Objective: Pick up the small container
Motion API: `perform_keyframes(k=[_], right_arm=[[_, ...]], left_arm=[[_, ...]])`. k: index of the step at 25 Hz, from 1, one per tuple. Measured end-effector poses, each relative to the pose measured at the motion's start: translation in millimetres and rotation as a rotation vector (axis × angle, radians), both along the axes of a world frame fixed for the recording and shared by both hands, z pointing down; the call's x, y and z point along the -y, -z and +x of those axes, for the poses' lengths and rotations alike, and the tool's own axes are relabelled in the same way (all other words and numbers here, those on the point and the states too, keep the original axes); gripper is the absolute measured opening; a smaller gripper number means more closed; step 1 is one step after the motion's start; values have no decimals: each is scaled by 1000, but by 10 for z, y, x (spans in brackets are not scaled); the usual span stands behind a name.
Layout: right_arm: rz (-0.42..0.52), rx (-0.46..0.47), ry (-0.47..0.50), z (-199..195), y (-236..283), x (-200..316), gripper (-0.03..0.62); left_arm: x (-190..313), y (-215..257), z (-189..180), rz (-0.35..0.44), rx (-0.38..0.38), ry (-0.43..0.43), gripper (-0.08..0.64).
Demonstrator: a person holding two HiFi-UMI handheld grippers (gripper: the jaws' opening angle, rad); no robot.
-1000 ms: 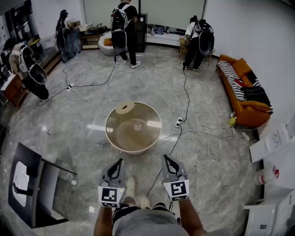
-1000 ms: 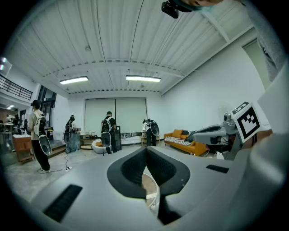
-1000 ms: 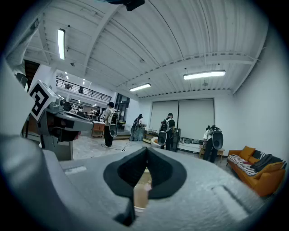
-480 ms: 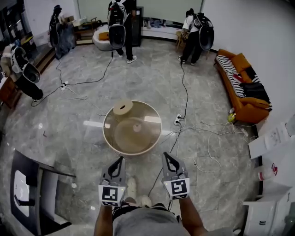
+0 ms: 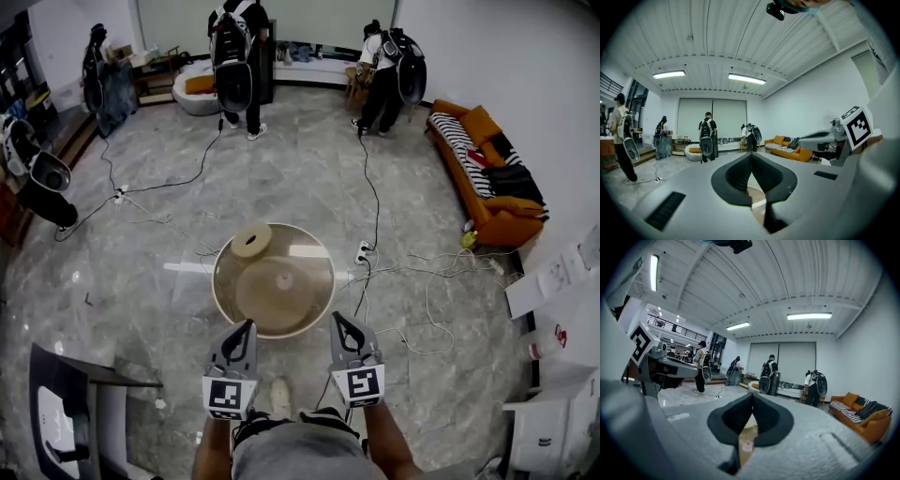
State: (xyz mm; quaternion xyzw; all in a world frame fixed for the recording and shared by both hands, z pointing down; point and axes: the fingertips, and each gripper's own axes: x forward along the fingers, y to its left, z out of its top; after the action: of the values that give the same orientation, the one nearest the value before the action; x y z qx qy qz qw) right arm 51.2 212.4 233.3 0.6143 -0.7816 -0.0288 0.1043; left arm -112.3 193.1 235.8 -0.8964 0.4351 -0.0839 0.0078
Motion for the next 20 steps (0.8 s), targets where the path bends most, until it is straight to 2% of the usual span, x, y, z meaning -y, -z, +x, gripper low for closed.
perform_keyframes(k=[4,10,17,20], right_arm=[[22,-16,-14,-59,-25,330,2],[-5,-15,9,-152,-169,897,3],[-43,-14,57,-18,-532,1780,3],[-69,-12,90,49,-815,2206,3]], left_arm=[[356,-10,-43,8,-6,-29,17],[940,-131,-47,-1,-1,-29,17],[1732,-546,181,-51,-10,16,17],[2100,-842,246,-38,25,38,17]])
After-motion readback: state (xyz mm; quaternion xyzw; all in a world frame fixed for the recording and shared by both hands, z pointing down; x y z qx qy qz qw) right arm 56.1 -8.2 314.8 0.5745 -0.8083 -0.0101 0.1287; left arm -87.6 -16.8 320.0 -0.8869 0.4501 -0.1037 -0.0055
